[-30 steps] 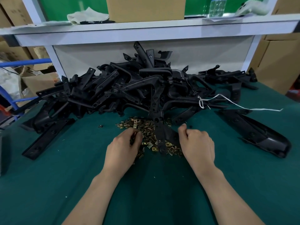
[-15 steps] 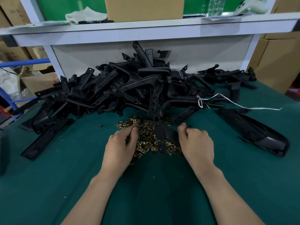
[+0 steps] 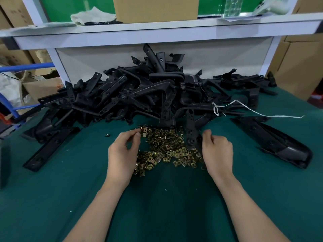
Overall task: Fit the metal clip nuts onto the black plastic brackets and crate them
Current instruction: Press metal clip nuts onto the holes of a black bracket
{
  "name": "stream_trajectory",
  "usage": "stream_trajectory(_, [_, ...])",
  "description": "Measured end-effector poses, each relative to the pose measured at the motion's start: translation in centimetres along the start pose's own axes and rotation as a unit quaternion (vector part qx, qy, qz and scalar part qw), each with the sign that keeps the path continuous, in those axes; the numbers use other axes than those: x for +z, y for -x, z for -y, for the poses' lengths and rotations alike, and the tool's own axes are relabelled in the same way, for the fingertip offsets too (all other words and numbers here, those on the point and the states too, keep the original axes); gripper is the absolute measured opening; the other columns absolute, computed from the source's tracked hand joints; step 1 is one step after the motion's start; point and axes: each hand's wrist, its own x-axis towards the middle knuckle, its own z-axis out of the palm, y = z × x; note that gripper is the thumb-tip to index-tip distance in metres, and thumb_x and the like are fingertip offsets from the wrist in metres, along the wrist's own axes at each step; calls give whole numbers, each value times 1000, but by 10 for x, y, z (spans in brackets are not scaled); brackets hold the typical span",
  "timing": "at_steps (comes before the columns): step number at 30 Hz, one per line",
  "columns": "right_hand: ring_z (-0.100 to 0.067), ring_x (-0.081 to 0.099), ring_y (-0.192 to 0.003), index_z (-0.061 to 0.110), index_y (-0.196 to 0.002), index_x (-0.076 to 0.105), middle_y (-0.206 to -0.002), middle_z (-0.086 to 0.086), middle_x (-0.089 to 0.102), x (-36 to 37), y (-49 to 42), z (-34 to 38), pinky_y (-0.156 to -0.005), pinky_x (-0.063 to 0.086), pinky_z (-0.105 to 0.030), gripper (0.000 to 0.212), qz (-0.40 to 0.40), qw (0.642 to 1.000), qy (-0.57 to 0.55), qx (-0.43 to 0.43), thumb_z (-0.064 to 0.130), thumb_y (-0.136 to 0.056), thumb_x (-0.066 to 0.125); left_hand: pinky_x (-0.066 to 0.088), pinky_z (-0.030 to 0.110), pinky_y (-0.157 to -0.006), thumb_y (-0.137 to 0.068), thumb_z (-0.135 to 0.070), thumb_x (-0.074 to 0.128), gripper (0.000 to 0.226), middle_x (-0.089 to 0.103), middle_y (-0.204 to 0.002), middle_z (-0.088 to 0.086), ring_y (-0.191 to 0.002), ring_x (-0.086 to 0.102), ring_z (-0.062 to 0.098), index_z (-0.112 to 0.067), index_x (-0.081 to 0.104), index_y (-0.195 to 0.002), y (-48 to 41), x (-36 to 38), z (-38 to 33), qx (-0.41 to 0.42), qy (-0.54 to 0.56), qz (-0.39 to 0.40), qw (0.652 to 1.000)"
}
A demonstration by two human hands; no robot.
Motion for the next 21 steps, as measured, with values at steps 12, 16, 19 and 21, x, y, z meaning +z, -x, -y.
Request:
stream_trajectory(12, [-15,27,-34,15,-38,29,-31,5,33,5,4,0,-44,20,-30,68,14,993,78,-91,33,-101,48,55,18,-71,-99,-23,62,8,72,-82,-6,-71,63,5,-22,70,-96,10,0,-21,-33,158,37,986])
stream_trajectory(16, [-22,36,-38,18,-39,26,-35,5,31,6,7,1,-45,19,-28,67,4,984,130,-123,32,-101,49,56,25,-72,-104,-25,53,24,62,-80,-7,-73,58,9,-29,76,-107,11,-2,-20,-61,204,125,969])
stream_trajectory(19, [-22,34,-38,20,-39,25,-36,5,31,7,7,1,-46,18,-29,67,5,983,129,-129,31,-101,50,55,24,-72,-104,-19,53,27,62,-82,-8,-74,59,8,-32,77,-109,13,-1,-23,-63,215,144,964])
stream_trajectory(21, [-22,34,-38,20,-40,26,-36,4,31,8,7,1,-47,19,-31,67,3,982,131,-133,32,-101,50,54,20,-75,-102,-23,55,25,65,-84,-8,-76,60,7,-34,75,-113,14,-2,-24,-44,200,142,968])
